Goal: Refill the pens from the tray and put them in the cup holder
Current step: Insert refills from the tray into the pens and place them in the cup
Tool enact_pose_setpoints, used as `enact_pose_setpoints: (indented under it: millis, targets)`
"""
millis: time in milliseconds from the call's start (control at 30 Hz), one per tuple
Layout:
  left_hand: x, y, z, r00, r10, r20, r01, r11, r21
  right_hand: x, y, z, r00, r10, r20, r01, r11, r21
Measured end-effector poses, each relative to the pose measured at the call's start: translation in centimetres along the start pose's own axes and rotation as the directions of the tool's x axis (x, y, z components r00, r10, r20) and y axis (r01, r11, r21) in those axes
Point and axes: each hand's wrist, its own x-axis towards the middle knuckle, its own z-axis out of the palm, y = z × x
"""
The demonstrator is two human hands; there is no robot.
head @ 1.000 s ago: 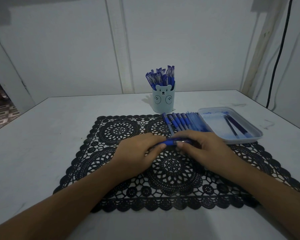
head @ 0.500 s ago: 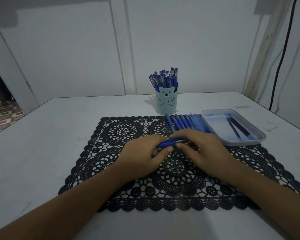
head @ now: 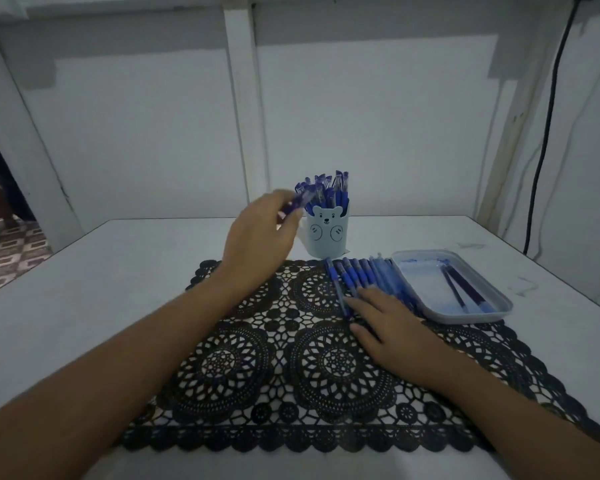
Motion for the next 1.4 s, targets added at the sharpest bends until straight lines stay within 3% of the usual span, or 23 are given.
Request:
enact_pose_setpoints:
  millis: [67,133,333,400,500,567,633,700,800,867,967,1067,1167,1400]
  targets:
    - [4.2,0.8,-0.2,0.986,-0.168,0.002,0.167,0.973,-0.158,0.1,0.0,0.0,1.000,0.014,0.009,-0.014,1.000,0.020]
    - [7.9,1.0,0.3,0.968,-0.246,-0.052,0.224,0.936,-0.271,0.0,0.1,-0.1,1.000,0.014,0.005,-0.014,0.999,0.034]
    - [12.7,0.9,3.8,0.975,-0.193,-0.111,0.154,0.944,-0.293,0.1,0.5,0.1,1.000,0.007,0.007,-0.007,0.999,0.031]
    - [13.0,0.3,5.3,0.986,-0.158,-0.050,0.147,0.973,-0.180,0.1,0.5,0.1,1.000,0.004,0.004,-0.004,0.999,0.035]
    - [12.8,-0.8,7.0,0.988,-0.101,0.113,0.085,0.986,0.141,0.1,0.6,0.2,1.000,-0.004,-0.004,0.004,0.999,0.041]
    - [12.6,-1.4,7.7,0.973,-0.090,0.214,0.001,0.924,0.382,0.1,0.5,0.2,1.000,-0.005,-0.006,0.006,0.999,0.047]
    - [12.1,-1.8,8.3,0.941,-0.140,0.308,-0.032,0.869,0.494,0.0,0.5,0.1,1.000,-0.008,-0.009,0.008,0.999,0.052]
    - [11.5,-1.9,8.3,0.944,-0.139,0.300,-0.016,0.888,0.460,0.0,0.5,0.1,1.000,-0.012,-0.009,0.012,0.999,0.047]
    - [9.8,-1.7,7.8,0.997,-0.033,0.075,0.009,0.956,0.294,0.0,0.4,0.1,1.000,-0.007,-0.002,0.008,0.999,0.051]
    - [8.0,-1.3,7.5,0.999,-0.039,-0.027,0.044,0.977,0.208,0.0,0.3,0.0,1.000,-0.008,0.002,0.008,0.999,0.048]
    - [3.8,-0.7,7.5,0.991,-0.121,0.065,0.108,0.980,0.165,0.0,0.4,0.1,0.999,-0.010,-0.044,0.012,0.999,0.042]
    - [-0.2,-0.6,8.2,0.918,-0.266,0.294,0.192,0.947,0.256,0.1,0.5,0.2,0.986,0.009,-0.166,0.003,0.998,0.069]
    - [-2.2,-0.2,9.2,0.803,-0.353,0.481,0.191,0.916,0.353,0.2,0.8,0.4,0.945,0.015,-0.326,0.017,0.995,0.094]
    - [-1.3,-0.1,8.9,0.622,-0.419,0.662,0.144,0.892,0.429,0.0,0.7,0.1,0.934,0.025,-0.356,0.018,0.993,0.117]
